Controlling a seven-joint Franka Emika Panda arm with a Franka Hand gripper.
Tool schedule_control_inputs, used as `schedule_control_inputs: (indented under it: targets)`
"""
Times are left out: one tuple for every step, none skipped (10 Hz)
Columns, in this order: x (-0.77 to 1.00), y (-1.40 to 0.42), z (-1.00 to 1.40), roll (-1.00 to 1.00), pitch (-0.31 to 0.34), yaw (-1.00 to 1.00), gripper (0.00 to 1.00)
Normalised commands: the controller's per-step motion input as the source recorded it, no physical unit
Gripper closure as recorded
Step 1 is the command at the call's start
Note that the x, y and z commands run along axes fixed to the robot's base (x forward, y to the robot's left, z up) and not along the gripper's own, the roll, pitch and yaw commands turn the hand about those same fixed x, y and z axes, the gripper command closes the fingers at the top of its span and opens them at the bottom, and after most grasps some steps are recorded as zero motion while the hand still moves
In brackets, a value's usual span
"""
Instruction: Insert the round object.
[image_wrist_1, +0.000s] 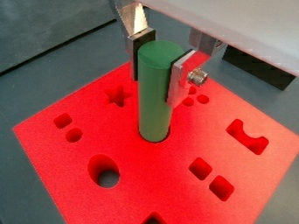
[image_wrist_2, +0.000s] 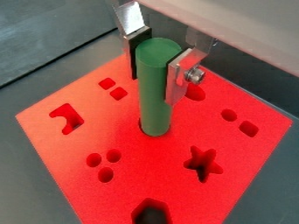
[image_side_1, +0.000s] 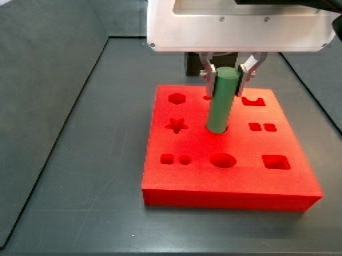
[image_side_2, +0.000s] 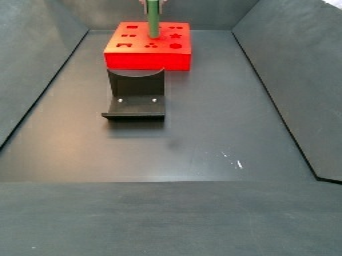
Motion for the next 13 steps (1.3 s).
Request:
schedule_control_inputs:
  targets:
    - [0.0,-0.02,-0.21,0.1,-0.003,0.0,1.0]
    - [0.0,0.0,-0.14,0.12,0.0,0.0,1.0]
    - [0.01,0.0,-0.01,0.01,0.0,0.0,1.0]
    - [0.29,0.0,-0.48,0.08,-0.043,0.02,1.0]
    - [0.34,0.0,-0.65,0.15,-0.061,0.14,1.0]
    - [0.27,0.0,-0.75,0.12,-0.106,0.13,1.0]
    - [0.18,-0.01,-0.77,0.09,-0.139,0.12,1.0]
    - [0.07,-0.04,-0.77,0.11,-0.153,0.17,1.0]
    - [0.0,-0.04,-0.77,0.16,-0.166,0.2,1.0]
    - [-0.14,-0.05,-0.72,0.25,-0.164,0.23,1.0]
    - [-0.15,-0.03,-0.7,0.28,-0.139,0.17,1.0]
    - [-0.06,-0.1,-0.5,0.18,-0.084,0.15,1.0]
    - [0.0,0.0,0.0,0.0,0.0,0.0,1.0]
